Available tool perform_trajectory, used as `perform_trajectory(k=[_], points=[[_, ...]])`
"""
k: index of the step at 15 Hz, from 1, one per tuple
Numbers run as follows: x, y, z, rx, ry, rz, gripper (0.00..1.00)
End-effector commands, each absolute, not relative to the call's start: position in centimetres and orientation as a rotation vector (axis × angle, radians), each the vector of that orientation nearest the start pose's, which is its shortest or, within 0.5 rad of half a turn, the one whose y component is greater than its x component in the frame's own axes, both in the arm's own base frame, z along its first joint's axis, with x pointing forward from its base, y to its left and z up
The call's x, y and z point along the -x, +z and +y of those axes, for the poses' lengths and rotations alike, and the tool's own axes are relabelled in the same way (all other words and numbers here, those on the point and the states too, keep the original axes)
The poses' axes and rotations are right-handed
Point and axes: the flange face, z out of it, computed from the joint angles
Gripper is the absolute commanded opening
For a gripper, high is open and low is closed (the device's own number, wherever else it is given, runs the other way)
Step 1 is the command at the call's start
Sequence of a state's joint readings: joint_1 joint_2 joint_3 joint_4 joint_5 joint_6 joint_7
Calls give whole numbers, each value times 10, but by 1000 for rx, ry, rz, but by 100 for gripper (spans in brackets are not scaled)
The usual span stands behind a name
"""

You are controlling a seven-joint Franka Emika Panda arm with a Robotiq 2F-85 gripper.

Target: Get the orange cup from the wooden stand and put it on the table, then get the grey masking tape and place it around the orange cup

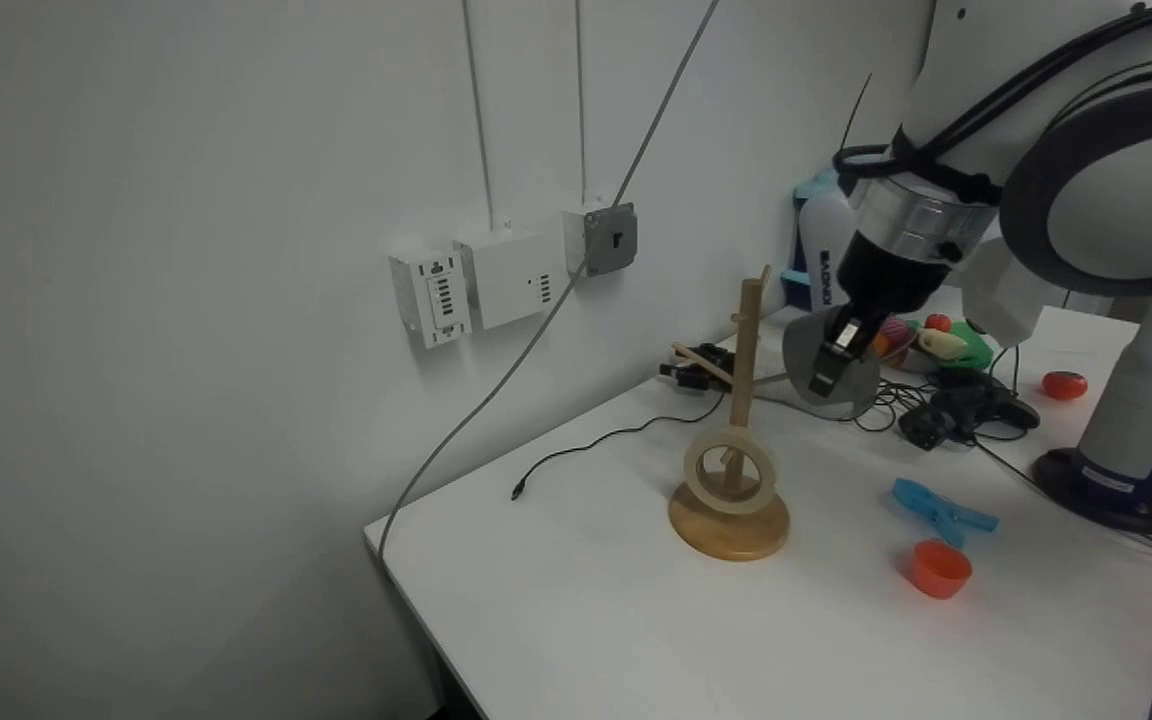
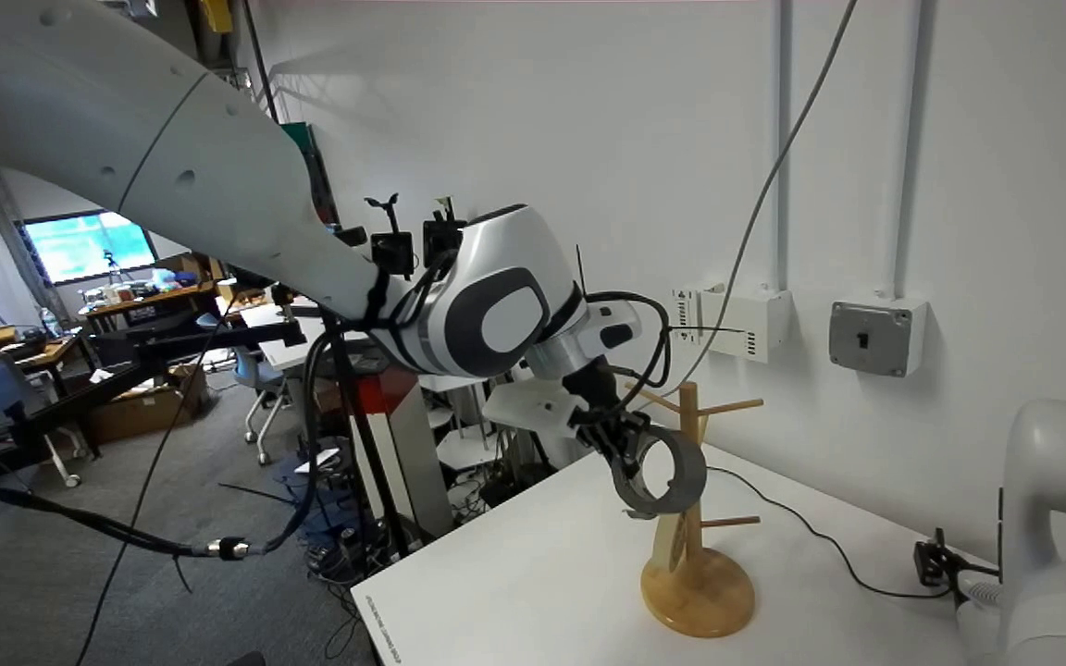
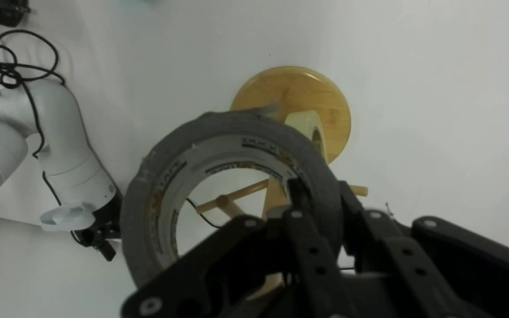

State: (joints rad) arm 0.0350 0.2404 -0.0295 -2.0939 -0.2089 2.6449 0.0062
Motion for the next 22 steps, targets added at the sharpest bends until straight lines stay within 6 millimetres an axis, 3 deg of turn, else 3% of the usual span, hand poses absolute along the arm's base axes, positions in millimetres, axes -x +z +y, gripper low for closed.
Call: perform_trajectory(k=[1,5,10,16,22], points=[[-585,360,4,3275,-471,-226,5],[-569,365,4,3284,-357,-187,5],[-548,358,7,3280,-182,-155,5],[-531,322,0,3243,33,-71,5],[-535,275,-5,3242,111,-59,5]])
